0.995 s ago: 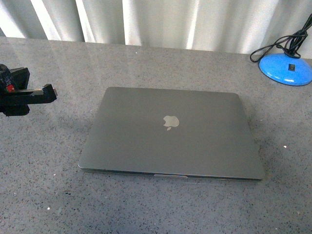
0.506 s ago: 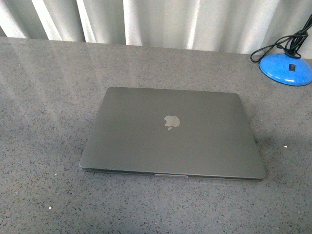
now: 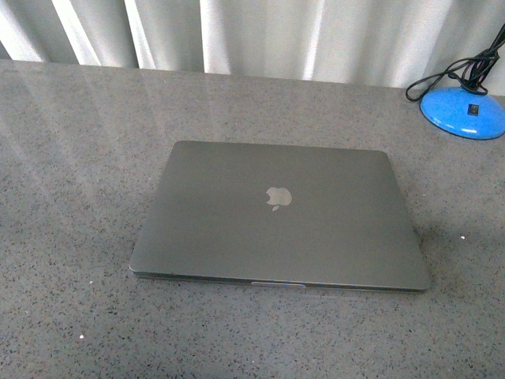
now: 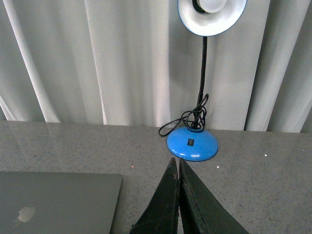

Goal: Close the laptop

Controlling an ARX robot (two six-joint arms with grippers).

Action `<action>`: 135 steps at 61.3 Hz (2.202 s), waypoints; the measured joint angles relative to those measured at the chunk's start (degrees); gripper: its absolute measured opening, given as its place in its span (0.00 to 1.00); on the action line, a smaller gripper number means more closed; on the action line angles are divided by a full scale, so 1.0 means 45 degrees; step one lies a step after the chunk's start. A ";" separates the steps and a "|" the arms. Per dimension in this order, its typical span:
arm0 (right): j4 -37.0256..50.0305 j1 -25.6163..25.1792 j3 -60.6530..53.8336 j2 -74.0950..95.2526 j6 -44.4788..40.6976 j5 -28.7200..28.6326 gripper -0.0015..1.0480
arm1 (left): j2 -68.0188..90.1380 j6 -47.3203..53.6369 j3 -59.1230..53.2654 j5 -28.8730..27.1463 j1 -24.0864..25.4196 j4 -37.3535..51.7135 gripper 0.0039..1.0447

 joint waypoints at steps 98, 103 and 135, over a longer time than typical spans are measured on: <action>-0.6183 0.0000 -0.0005 -0.6232 0.0010 0.0005 0.71 | -0.6907 0.0000 0.0000 0.0000 0.0000 -0.6819 0.77; -0.6183 0.0000 -0.0005 -0.6232 0.0010 0.0010 0.85 | -0.6907 0.0000 0.0000 0.0005 0.0000 -0.6819 0.91; -0.6183 0.0000 -0.0005 -0.6232 0.0039 0.0005 0.90 | -0.6907 0.0015 0.0000 0.0000 0.0000 -0.6819 0.94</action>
